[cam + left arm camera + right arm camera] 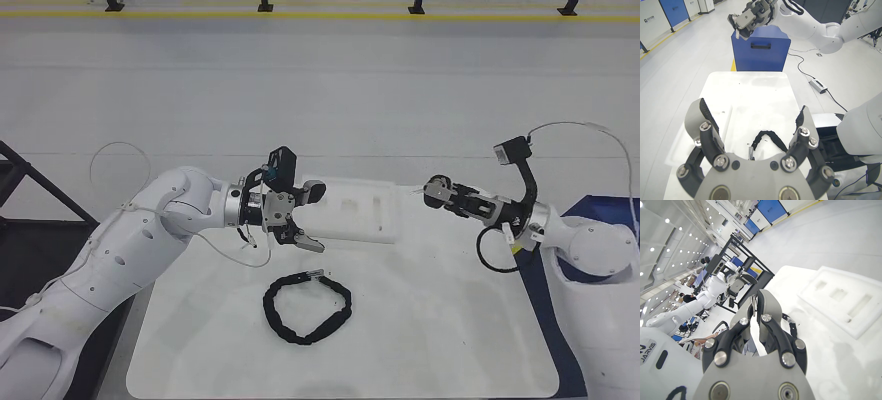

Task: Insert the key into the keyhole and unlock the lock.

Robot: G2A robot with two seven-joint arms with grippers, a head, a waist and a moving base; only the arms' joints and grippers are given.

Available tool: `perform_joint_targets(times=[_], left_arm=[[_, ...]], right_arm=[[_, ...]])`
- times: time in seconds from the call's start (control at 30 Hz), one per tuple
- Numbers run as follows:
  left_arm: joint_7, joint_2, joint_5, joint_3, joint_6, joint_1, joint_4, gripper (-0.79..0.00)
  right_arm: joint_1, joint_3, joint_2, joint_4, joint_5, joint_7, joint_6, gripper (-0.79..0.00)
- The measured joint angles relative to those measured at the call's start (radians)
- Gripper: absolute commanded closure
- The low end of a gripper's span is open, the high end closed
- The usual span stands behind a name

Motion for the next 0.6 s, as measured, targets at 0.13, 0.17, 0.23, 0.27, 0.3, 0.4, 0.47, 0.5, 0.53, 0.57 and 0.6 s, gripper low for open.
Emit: perform_joint_targets(times=[0.13, 0.17, 0.23, 0.27, 0.3, 0.4, 0.47, 0.5, 0.53, 0.57, 0.6], left_arm=[[0.000, 0.000, 0.000, 0.000, 0.000, 0.000, 0.000, -0.785], [0.000, 0.000, 0.000, 0.000, 0.000, 0.000, 0.000, -0.785], [0.000, 0.000, 0.000, 0.000, 0.000, 0.000, 0.000, -0.785], [0.000, 0.000, 0.000, 0.000, 0.000, 0.000, 0.000, -0.785], [0.000, 0.000, 0.000, 0.000, 0.000, 0.000, 0.000, -0.785], [0.000, 0.000, 0.000, 0.000, 0.000, 0.000, 0.000, -0.785], [0.000, 0.000, 0.000, 0.000, 0.000, 0.000, 0.000, -0.785], [0.000, 0.000, 0.000, 0.000, 0.000, 0.000, 0.000, -0.785], [0.000, 0.000, 0.000, 0.000, 0.000, 0.000, 0.000, -0.785], [0.000, 0.000, 0.000, 0.000, 0.000, 0.000, 0.000, -0.785], [-0.002, 0.000, 0.003, -0.001, 0.003, 0.001, -0.001, -0.785]], right_arm=[[-0.030, 0.039, 0.009, -0.022, 0.006, 0.015, 0.022, 0.000], [-0.035, 0.046, 0.010, -0.029, 0.010, 0.012, 0.025, 0.000], [-0.047, 0.056, 0.012, -0.036, 0.029, 0.006, 0.025, 0.000], [-0.049, 0.057, 0.012, -0.037, 0.032, 0.005, 0.024, 0.000], [-0.049, 0.057, 0.012, -0.037, 0.033, 0.005, 0.024, 0.000], [-0.048, 0.056, 0.012, -0.036, 0.032, 0.005, 0.023, 0.000], [-0.048, 0.056, 0.012, -0.036, 0.032, 0.005, 0.023, 0.000], [-0.048, 0.056, 0.012, -0.036, 0.032, 0.005, 0.023, 0.000], [-0.048, 0.056, 0.012, -0.036, 0.032, 0.005, 0.023, 0.000], [-0.048, 0.056, 0.012, -0.036, 0.032, 0.005, 0.023, 0.000], [-0.048, 0.056, 0.012, -0.036, 0.032, 0.005, 0.023, 0.000]])
